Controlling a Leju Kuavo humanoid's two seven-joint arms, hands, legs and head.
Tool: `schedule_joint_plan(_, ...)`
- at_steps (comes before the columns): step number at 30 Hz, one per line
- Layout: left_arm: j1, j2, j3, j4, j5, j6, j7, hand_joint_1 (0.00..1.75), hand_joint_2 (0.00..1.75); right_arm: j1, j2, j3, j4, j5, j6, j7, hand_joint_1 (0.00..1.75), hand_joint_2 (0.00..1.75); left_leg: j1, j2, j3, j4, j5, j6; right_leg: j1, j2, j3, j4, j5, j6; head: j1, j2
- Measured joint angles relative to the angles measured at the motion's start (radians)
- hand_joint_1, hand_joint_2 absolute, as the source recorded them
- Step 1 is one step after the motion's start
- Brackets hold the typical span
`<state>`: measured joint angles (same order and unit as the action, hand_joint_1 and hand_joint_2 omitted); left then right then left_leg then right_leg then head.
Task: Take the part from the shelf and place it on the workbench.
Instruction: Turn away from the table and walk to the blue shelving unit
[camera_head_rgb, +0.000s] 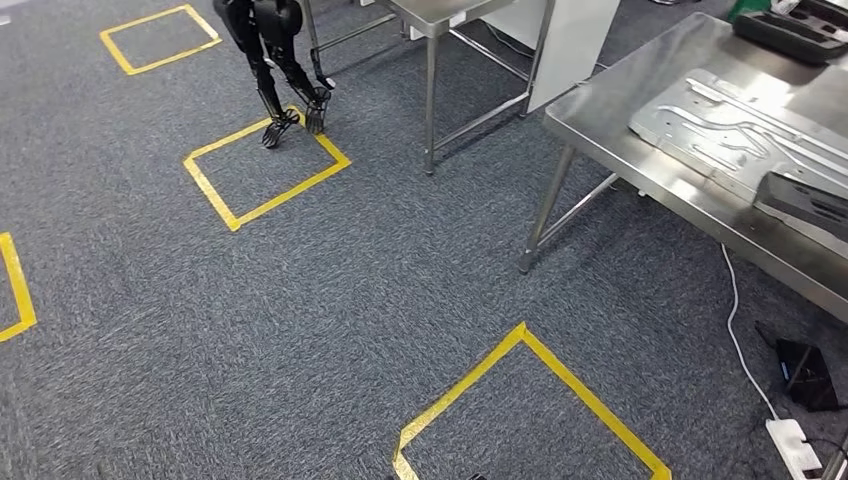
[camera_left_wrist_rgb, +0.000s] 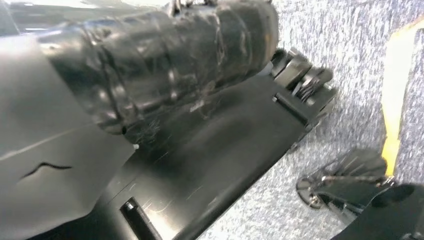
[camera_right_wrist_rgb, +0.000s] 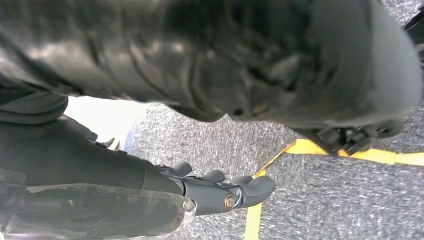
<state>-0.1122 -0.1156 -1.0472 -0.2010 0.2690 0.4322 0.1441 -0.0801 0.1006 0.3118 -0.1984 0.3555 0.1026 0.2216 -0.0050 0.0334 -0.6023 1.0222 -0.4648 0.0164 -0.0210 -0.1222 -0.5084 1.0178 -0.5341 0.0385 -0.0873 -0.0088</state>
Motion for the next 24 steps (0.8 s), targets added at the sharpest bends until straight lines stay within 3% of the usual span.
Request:
schedule_joint_plan(2, 0.0, -0.001, 0.0, 0.0, 0.0, 0.0, 0.0, 0.0, 0.0, -0.002, 0.0, 0.003, 0.0, 0.0, 0.0, -0.001, 0.0, 0.0, 0.004, -0.021, 0.006, -0.008, 0.004, 0.013, -0.004, 0.042, -0.022, 0.058, -0.038, 0.006, 0.005, 0.0)
schedule_joint_plan(4, -0.001, -0.001, 0.0, 0.0, -0.001, 0.0, 0.0, 0.0, 0.0, -0.002, 0.0, 0.007, 0.0, -0.001, 0.0, -0.001, 0.0, 0.0, 0.004, -0.041, 0.007, -0.008, 0.005, 0.021, -0.002, 0.094, -0.089, 0.19, -0.095, 0.004, 0.01, 0.0)
schedule_joint_plan(5, -0.001, -0.001, 0.0, 0.0, -0.001, 0.0, 0.0, 0.0, 0.0, 0.0, 0.0, 0.009, 0.0, -0.002, 0.0, -0.001, 0.0, 0.0, 0.002, -0.053, 0.007, -0.008, 0.004, 0.024, 0.0, 0.106, -0.123, 0.251, -0.111, 0.002, 0.011, 0.0)
schedule_joint_plan(6, -0.001, -0.001, 0.0, 0.0, -0.002, -0.001, 0.001, 0.0, 0.0, 0.003, 0.0, 0.01, 0.0, -0.002, 0.001, -0.001, 0.0, 0.0, 0.0, -0.067, 0.007, -0.006, 0.004, 0.025, 0.002, 0.113, -0.148, 0.286, -0.111, 0.0, 0.011, 0.0)
schedule_joint_plan(7, -0.001, -0.001, 0.0, 0.0, -0.003, -0.001, 0.001, 0.0, 0.0, 0.004, -0.001, 0.01, 0.0, -0.002, 0.001, -0.001, 0.0, 0.0, -0.001, -0.082, 0.007, -0.004, 0.003, 0.026, 0.003, 0.117, -0.156, 0.284, -0.091, -0.003, 0.011, 0.0)
schedule_joint_plan(8, -0.001, -0.001, 0.0, 0.0, -0.004, -0.001, 0.001, 0.0, 0.0, 0.005, -0.001, 0.01, 0.001, -0.002, 0.001, -0.001, 0.0, 0.0, -0.001, -0.098, 0.007, -0.001, 0.002, 0.026, 0.004, 0.121, -0.148, 0.246, -0.057, -0.007, 0.011, 0.0)
schedule_joint_plan(10, -0.002, -0.002, 0.0, 0.0, -0.007, -0.001, 0.002, 0.0, 0.0, 0.003, -0.001, 0.011, 0.001, -0.002, 0.001, -0.001, 0.0, 0.0, -0.002, -0.127, 0.006, 0.006, -0.001, 0.024, 0.003, 0.152, -0.105, 0.119, 0.013, -0.016, 0.011, 0.0)
schedule_joint_plan(12, -0.003, -0.002, -0.001, 0.0, -0.007, -0.002, 0.002, 0.0, 0.0, 0.0, 0.0, 0.012, 0.001, -0.002, 0.001, -0.001, 0.0, 0.0, -0.002, -0.148, 0.0, 0.012, -0.002, 0.016, 0.002, 0.189, -0.076, 0.038, 0.037, -0.021, 0.01, 0.0)
schedule_joint_plan(13, -0.004, -0.002, -0.002, 0.0, -0.007, -0.004, 0.003, 0.0, 0.0, -0.001, 0.0, 0.014, 0.001, -0.002, 0.002, -0.001, 0.0, 0.0, 0.0, -0.156, -0.004, 0.012, -0.001, 0.011, 0.002, 0.197, -0.073, 0.03, 0.034, -0.023, 0.01, 0.0)
schedule_joint_plan(15, -0.005, 0.0, -0.006, 0.0, -0.007, -0.013, 0.006, 0.0, 0.0, -0.001, 0.002, 0.019, 0.001, -0.001, 0.003, -0.001, 0.0, 0.0, 0.003, -0.164, -0.011, 0.009, 0.002, 0.0, 0.002, 0.178, -0.067, 0.025, 0.039, -0.032, 0.01, 0.0)
schedule_joint_plan(17, -0.005, 0.001, -0.012, 0.0, -0.007, -0.027, 0.01, 0.0, 0.0, -0.002, 0.003, 0.028, 0.001, 0.004, 0.006, 0.001, 0.0, 0.0, 0.001, -0.122, -0.027, 0.039, -0.02, -0.014, 0.0, 0.157, -0.06, 0.017, 0.043, -0.044, 0.003, 0.0)
schedule_joint_plan(19, -0.008, 0.002, -0.017, 0.0, -0.007, -0.039, 0.012, 0.0, 0.0, -0.003, 0.004, 0.039, 0.001, 0.012, 0.01, 0.007, 0.0, 0.0, 0.001, -0.065, -0.075, 0.141, -0.079, -0.024, 0.0, 0.132, -0.057, 0.013, 0.044, -0.05, -0.004, 0.0)
schedule_joint_plan(21, -0.011, 0.002, -0.018, 0.0, -0.008, -0.045, 0.012, 0.0, 0.0, 0.0, 0.003, 0.049, 0.002, 0.017, 0.016, 0.016, 0.0, 0.0, 0.004, -0.048, -0.135, 0.266, -0.13, -0.029, 0.001, 0.1, -0.056, 0.013, 0.041, -0.051, -0.006, 0.0)
schedule_joint_plan(23, -0.011, 0.004, -0.019, 0.0, -0.008, -0.047, 0.013, 0.0, 0.0, 0.0, 0.003, 0.059, 0.002, 0.019, 0.019, 0.02, 0.0, 0.0, 0.005, -0.042, -0.138, 0.284, -0.116, -0.03, 0.001, 0.069, -0.054, 0.013, 0.038, -0.052, -0.006, 0.0)
schedule_joint_plan(24, -0.01, 0.004, -0.021, 0.0, -0.008, -0.049, 0.013, 0.0, 0.0, -0.002, 0.003, 0.065, 0.002, 0.019, 0.019, 0.02, 0.0, 0.0, 0.006, -0.037, -0.109, 0.235, -0.085, -0.029, 0.001, 0.057, -0.051, 0.013, 0.036, -0.051, -0.006, 0.0)
